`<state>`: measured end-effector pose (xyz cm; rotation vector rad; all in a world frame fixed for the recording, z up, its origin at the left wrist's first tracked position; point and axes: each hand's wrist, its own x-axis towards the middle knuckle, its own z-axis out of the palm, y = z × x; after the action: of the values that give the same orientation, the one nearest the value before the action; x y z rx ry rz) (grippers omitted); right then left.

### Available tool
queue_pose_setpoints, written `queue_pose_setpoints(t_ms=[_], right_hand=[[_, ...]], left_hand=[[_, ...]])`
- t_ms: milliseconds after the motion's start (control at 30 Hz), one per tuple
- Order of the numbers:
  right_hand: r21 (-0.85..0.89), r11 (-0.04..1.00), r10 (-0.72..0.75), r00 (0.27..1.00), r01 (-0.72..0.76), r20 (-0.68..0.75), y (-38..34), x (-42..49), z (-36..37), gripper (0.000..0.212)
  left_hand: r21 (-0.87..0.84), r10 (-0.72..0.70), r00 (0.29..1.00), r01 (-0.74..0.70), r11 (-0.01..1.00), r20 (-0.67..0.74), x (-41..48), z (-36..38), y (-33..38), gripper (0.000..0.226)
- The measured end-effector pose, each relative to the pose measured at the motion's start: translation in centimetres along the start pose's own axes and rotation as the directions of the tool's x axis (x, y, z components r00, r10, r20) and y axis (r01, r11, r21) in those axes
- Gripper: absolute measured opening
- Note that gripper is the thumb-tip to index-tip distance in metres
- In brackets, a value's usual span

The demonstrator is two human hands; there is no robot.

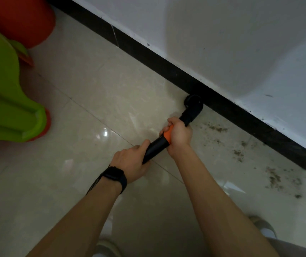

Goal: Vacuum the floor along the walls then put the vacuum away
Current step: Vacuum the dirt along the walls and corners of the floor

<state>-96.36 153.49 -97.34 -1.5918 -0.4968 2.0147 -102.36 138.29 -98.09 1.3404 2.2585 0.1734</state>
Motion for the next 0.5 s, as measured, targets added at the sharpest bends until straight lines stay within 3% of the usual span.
queue_pose_setpoints(t_ms=[200, 500], right_hand=[[-0.030, 0.999, 0.022, 1.000, -0.022, -0.008, 1.4, -0.8, 3.0, 0.017], [0.138, 0.989, 0.083, 0.983, -0.061, -0.166, 7.3, -6.2, -1.8, 0.021]], left_hand=[[-0.044, -0.050, 0.999, 0.049, 0.998, -0.015, -1.0, -1.9, -2.3, 0.034], [0.076, 0.124, 0.988, -0.131, 0.989, 0.087, -7.4, -0.9, -4.8, 0.033]])
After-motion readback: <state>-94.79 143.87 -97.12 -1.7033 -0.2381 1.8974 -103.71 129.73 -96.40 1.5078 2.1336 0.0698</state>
